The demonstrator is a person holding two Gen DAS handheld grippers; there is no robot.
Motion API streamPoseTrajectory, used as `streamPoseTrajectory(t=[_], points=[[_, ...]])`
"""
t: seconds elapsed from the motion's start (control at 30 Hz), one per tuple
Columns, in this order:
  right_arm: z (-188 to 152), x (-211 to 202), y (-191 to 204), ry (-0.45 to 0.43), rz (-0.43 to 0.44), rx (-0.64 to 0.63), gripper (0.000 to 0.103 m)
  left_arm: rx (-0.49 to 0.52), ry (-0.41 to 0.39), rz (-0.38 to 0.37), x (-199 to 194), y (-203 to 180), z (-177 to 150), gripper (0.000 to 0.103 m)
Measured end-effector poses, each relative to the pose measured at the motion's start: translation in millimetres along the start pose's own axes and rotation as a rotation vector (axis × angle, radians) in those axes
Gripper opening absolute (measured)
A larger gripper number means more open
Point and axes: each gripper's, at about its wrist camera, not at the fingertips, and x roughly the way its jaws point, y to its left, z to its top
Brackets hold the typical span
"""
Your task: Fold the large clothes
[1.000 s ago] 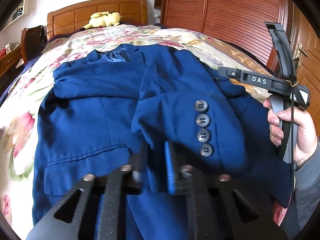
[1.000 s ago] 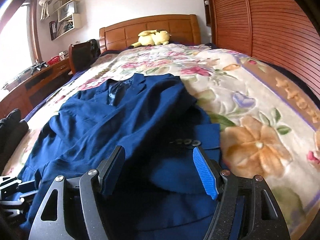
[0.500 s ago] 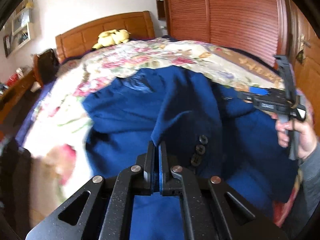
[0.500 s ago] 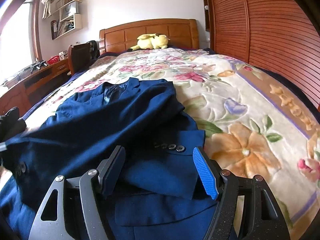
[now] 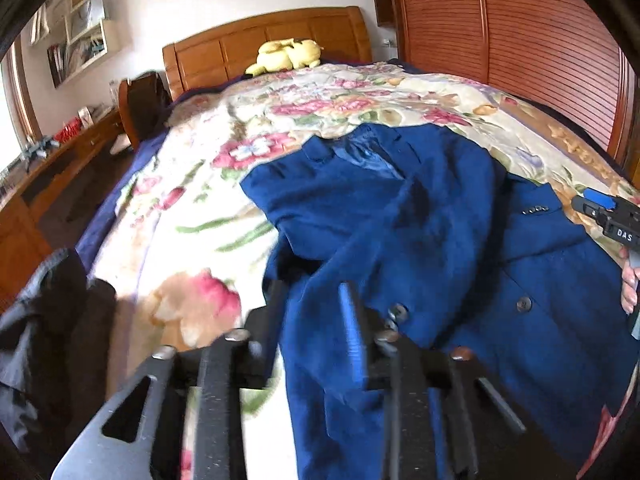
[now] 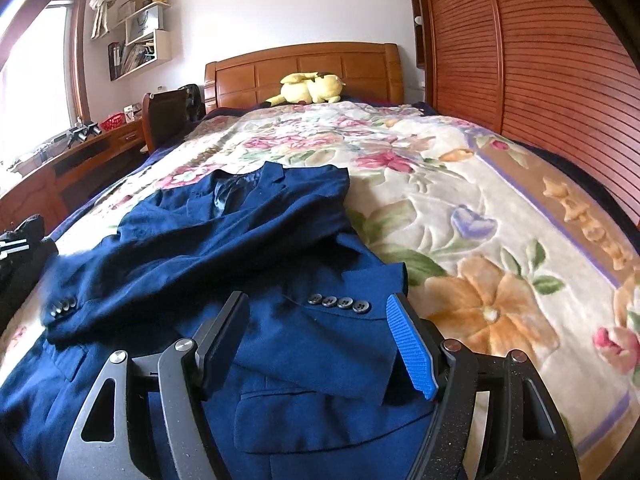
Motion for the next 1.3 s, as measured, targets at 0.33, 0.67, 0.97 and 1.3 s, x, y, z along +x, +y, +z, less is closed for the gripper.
streamPoseTrajectory(t=[0.33,0.67,0.97,1.3], points=[[0,4,-1,0.012,-0.005,-0.013,0.073,-0.041,-0.010,-0.040,-5,-8,-38,0.076],[0,4,7,0.017,0.010,-0.055,0.073,-0.079,-0.039,-0.016,-34,-9,-78,0.076],[1,-17,19,-0.019,0.036,-0.104,0.073,-0.106,-0.051,-0.015,-61,-13,-112,0.076],[-35,-77,29,-0.048,0.064,-0.162,0.073,-0.107,-0.077,0.005,-102,-15,-141,0.076]])
